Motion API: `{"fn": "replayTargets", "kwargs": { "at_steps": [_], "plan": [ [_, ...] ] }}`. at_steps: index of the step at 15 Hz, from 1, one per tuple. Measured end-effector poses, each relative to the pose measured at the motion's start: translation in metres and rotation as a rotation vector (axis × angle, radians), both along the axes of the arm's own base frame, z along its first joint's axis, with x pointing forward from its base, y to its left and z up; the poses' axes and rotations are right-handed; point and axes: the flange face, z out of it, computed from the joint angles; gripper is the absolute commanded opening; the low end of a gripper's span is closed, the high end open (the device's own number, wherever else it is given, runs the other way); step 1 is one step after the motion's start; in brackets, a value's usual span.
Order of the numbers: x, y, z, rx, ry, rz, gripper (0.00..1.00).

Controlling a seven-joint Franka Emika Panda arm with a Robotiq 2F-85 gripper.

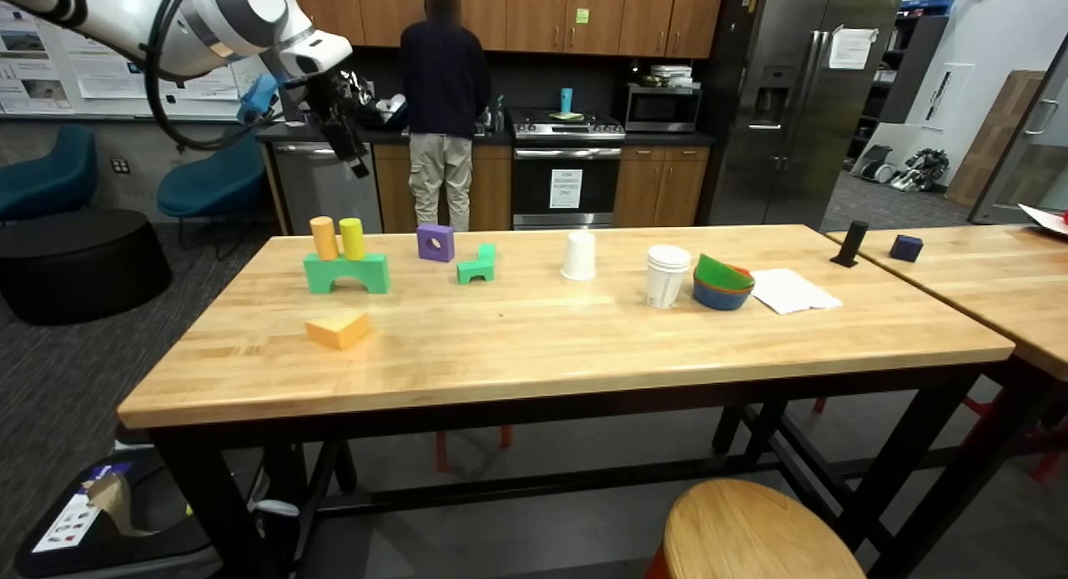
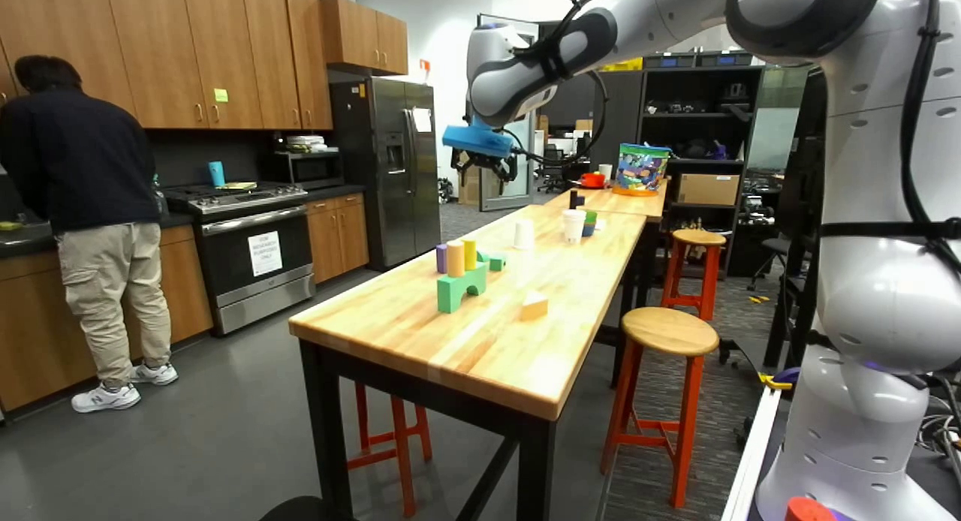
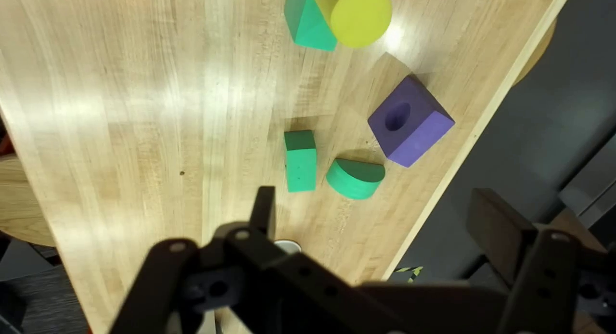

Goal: Move the purple block forward

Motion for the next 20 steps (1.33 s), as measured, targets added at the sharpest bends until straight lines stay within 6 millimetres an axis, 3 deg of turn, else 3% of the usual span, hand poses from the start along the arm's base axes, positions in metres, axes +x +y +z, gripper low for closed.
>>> {"fn": "replayTargets", "kwargs": {
  "at_steps": [11, 20],
  "plan": [
    [0.01, -0.005, -0.006, -0.004, 0.008, -0.013, 1.0],
    [0.037, -0.033, -0.049, -0.013, 0.052, -0.055, 1.0]
  ]
}}
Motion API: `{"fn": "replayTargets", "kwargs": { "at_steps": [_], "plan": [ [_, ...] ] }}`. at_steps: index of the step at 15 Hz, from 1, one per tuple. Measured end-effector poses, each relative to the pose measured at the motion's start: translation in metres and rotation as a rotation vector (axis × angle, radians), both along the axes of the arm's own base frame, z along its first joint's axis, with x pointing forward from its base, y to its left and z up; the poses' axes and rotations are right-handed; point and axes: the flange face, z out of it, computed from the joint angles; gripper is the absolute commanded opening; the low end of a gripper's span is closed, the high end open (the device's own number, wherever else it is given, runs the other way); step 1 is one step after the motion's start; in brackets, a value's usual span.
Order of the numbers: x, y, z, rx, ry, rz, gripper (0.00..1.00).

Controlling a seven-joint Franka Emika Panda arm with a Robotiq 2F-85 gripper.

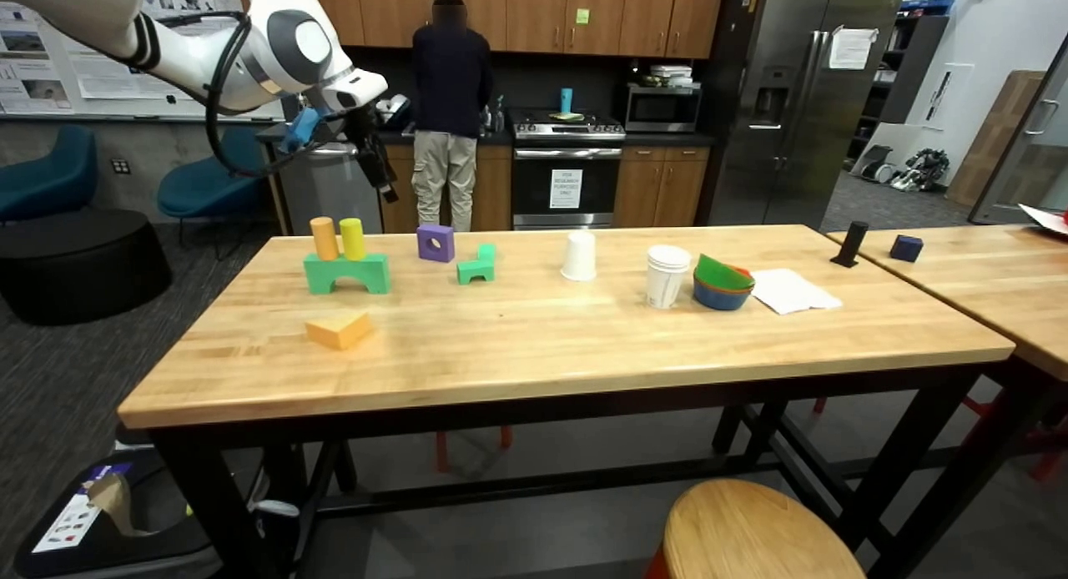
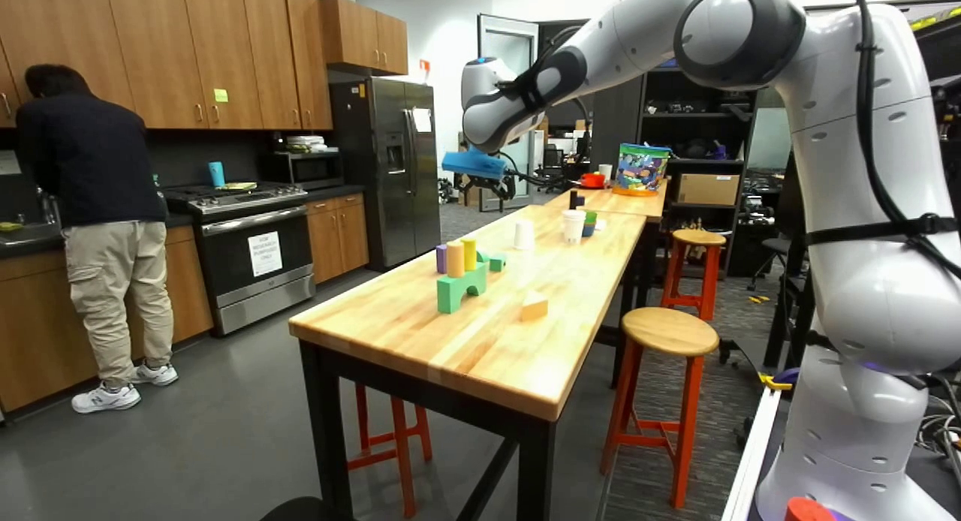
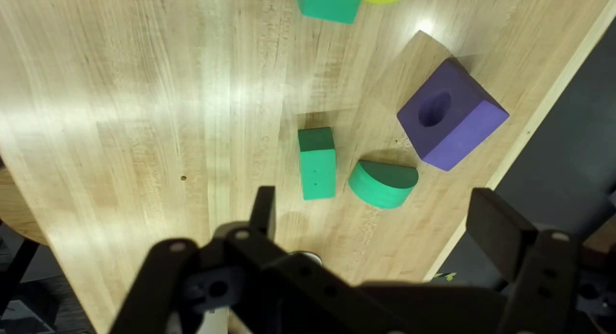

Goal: Move the purple block forward

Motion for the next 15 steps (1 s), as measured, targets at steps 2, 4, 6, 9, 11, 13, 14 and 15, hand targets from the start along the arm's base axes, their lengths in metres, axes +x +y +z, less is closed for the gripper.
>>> {"fn": "replayTargets", "kwargs": {
  "at_steps": [2, 4, 6, 9, 11, 13, 14, 15],
  "plan": [
    [0.009, -0.005, -0.009, -0.002, 0.004, -0.008, 1.0],
    [0.018, -0.008, -0.015, -0.007, 0.003, -0.011, 1.0],
    [0.026, -0.01, -0.018, -0.011, -0.004, -0.012, 1.0],
    [0.034, -0.012, -0.018, -0.011, -0.02, -0.015, 1.0],
    [0.039, -0.013, -0.017, -0.003, -0.03, -0.021, 1.0],
    [0.043, -0.014, -0.017, 0.002, -0.038, -0.025, 1.0],
    [0.044, -0.015, -0.017, 0.004, -0.04, -0.027, 1.0],
    [0.046, -0.016, -0.017, 0.003, -0.043, -0.028, 1.0]
  ]
}}
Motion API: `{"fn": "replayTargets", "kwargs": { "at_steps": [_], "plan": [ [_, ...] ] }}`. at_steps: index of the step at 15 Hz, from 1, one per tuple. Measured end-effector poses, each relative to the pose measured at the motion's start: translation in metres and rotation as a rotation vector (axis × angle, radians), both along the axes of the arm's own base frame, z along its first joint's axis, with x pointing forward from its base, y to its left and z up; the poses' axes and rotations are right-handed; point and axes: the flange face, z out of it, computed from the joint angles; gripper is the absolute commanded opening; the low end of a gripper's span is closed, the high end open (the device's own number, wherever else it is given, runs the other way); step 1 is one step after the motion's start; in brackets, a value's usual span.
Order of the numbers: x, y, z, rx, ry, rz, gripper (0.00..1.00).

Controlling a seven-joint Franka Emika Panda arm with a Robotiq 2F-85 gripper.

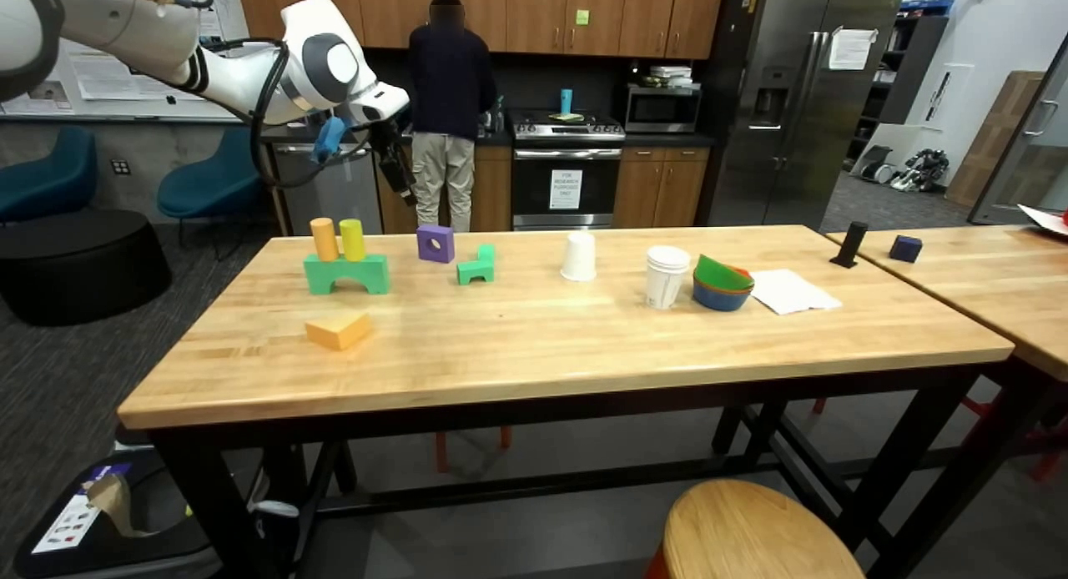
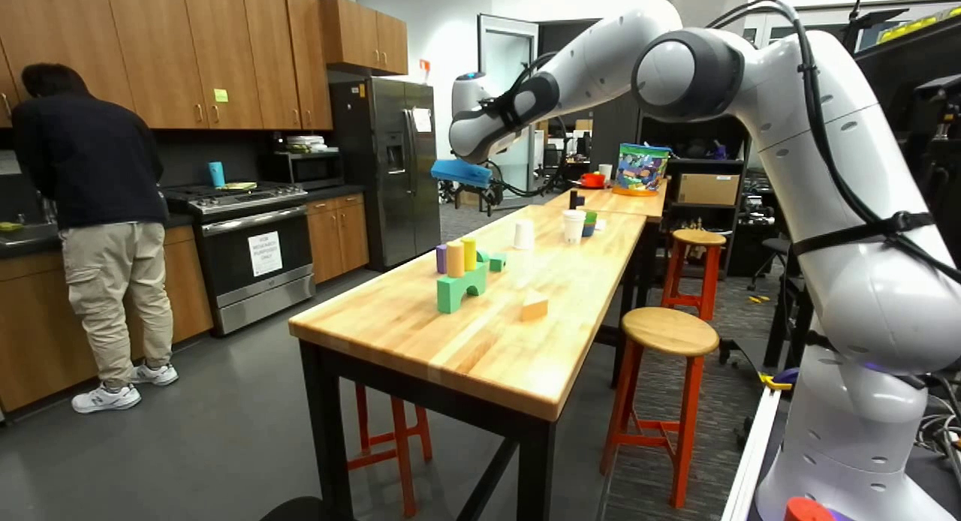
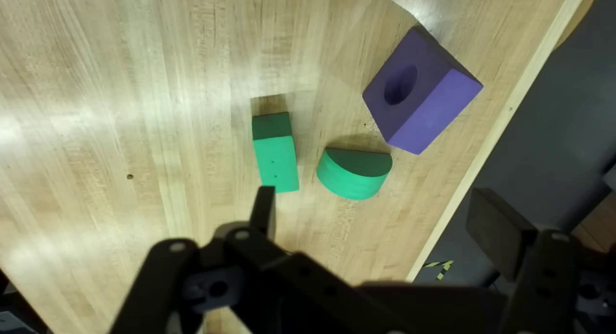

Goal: Move the purple block forward

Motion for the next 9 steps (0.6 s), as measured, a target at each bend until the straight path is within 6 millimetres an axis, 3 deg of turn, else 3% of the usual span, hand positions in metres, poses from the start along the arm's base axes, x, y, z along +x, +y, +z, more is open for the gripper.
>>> {"fn": "replayTargets", "kwargs": {
  "at_steps": [9],
  "plan": [
    [0.0095, -0.0004, -0.0003, -0.007, -0.009, 0.0, 1.0]
  ]
}}
